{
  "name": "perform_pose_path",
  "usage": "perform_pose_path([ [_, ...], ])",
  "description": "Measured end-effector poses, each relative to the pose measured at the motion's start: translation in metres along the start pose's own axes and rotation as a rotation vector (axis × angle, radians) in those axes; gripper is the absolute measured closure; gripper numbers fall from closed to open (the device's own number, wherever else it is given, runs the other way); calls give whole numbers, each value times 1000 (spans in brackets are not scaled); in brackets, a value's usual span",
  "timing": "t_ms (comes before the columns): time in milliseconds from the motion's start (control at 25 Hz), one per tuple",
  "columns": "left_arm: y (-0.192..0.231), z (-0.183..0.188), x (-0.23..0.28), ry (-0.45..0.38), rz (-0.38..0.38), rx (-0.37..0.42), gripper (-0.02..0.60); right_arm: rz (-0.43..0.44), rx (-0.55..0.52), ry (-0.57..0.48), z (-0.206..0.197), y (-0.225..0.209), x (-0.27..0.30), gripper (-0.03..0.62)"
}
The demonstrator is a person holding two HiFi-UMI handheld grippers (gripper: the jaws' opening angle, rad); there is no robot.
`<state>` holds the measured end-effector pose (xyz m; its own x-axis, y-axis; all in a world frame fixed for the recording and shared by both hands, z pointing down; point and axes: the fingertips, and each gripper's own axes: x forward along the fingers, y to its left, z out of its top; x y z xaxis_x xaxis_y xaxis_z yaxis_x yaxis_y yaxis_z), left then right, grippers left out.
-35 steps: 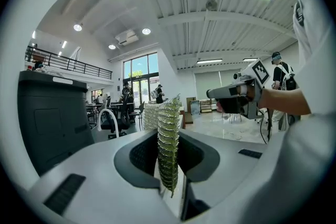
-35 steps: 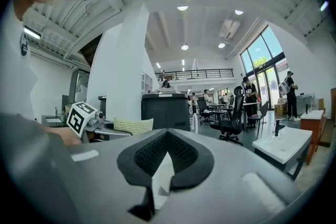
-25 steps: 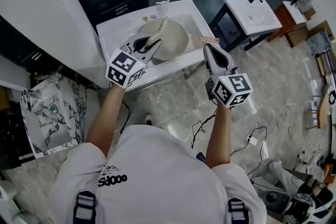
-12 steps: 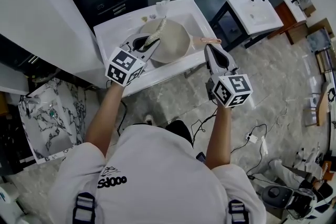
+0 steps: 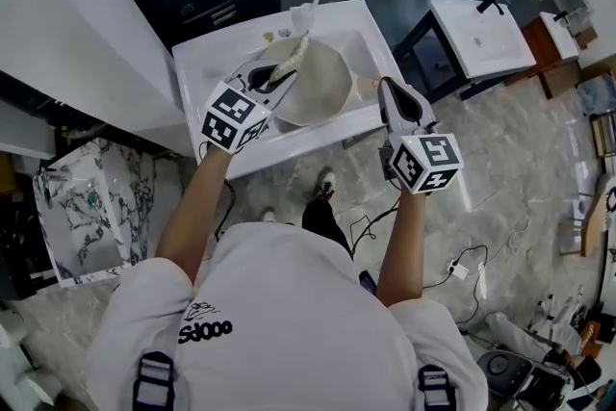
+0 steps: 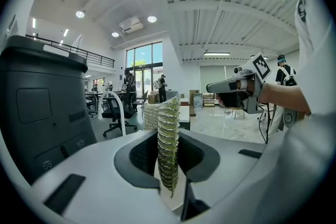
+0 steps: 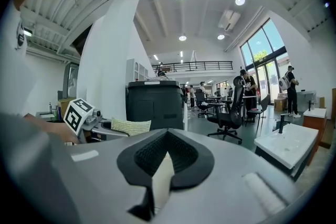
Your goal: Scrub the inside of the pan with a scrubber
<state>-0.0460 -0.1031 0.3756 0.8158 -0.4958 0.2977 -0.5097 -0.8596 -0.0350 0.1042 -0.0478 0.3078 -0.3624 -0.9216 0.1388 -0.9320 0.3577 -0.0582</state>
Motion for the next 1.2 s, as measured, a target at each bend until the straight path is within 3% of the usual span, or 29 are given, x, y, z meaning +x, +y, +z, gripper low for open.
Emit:
perform_pose_path([
  [480, 26, 13, 73, 46, 120, -66, 514, 123, -61, 69, -7, -82, 58, 585],
  [840, 32, 1, 108, 89, 184, -143, 514, 186, -20, 102, -21, -122, 81, 585],
  [1000, 35, -13, 119, 129, 178, -153, 514, 175, 21, 108, -28, -130, 88, 585],
  [1200, 46, -38, 135, 208, 142, -110, 514, 137, 32, 135, -40, -132, 100, 585],
])
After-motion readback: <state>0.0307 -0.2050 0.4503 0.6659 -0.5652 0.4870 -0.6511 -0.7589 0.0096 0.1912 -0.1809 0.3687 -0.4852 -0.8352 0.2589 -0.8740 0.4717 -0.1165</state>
